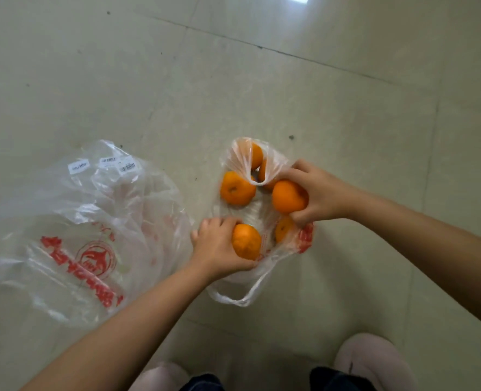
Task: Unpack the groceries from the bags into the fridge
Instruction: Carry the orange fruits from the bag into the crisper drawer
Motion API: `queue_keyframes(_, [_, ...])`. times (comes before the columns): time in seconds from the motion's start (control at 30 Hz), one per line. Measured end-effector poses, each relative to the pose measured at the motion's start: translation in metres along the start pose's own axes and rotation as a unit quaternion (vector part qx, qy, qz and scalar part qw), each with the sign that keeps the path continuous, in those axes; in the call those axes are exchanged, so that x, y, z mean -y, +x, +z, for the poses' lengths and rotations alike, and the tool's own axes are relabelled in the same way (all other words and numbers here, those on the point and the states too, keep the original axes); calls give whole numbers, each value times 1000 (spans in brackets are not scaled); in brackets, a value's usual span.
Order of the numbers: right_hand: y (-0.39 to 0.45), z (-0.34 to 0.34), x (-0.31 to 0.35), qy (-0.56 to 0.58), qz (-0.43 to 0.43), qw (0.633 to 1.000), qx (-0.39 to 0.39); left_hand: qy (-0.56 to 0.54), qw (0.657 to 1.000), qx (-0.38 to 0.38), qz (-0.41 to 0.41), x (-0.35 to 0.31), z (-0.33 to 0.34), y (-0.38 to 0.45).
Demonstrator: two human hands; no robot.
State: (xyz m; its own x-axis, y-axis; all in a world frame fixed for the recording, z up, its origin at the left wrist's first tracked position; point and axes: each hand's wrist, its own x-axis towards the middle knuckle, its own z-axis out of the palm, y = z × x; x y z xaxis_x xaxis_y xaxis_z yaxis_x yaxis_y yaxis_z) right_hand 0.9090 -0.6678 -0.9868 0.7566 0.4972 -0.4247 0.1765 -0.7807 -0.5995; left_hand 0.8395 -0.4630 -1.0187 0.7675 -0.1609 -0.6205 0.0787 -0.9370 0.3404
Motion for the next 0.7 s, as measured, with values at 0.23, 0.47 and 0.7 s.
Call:
queue_keyframes(0.23, [-52,-35,38,550,153,821,9,-215,972,-99,0,-27,-93,-61])
queue_keyframes(0.47, [-155,-129,144,647,187,736,-65,-398,917,22,7,-114,-219,-173])
queue_keyframes(0.7, [-273,-294,243,606,215,737,-208,-604,788,111,52,-204,-359,-272])
